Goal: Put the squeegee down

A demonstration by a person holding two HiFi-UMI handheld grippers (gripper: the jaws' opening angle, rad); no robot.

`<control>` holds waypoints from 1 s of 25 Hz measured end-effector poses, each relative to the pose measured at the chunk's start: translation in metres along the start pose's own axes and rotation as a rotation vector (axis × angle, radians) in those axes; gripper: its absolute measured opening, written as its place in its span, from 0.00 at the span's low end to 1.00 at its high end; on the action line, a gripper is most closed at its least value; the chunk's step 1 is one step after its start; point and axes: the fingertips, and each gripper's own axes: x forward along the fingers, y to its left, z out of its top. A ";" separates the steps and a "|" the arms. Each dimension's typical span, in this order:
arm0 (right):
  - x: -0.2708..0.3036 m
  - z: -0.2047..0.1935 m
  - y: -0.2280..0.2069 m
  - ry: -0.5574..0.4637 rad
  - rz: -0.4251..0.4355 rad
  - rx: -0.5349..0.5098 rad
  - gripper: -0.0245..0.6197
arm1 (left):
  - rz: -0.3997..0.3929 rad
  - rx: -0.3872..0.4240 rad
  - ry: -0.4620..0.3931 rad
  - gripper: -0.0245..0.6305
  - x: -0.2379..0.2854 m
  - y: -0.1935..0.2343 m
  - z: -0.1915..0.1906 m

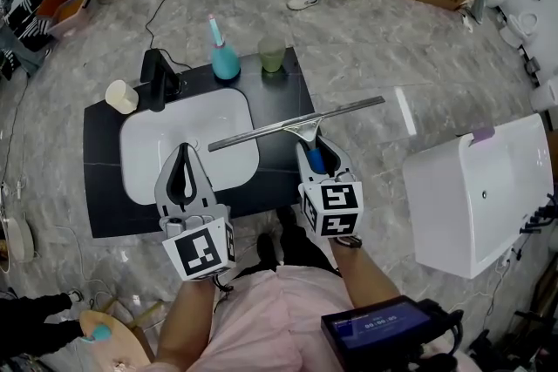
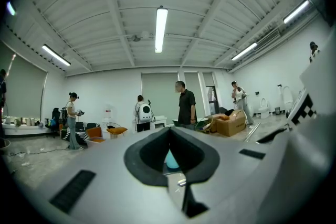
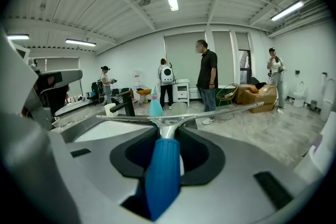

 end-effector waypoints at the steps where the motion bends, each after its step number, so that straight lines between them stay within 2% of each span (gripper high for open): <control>1: 0.002 -0.001 0.000 0.004 0.000 -0.001 0.23 | 0.001 0.000 0.001 0.05 0.001 0.001 0.000; 25: 0.037 -0.038 -0.002 0.120 0.001 0.001 0.23 | 0.010 -0.006 0.045 0.05 0.020 0.008 -0.019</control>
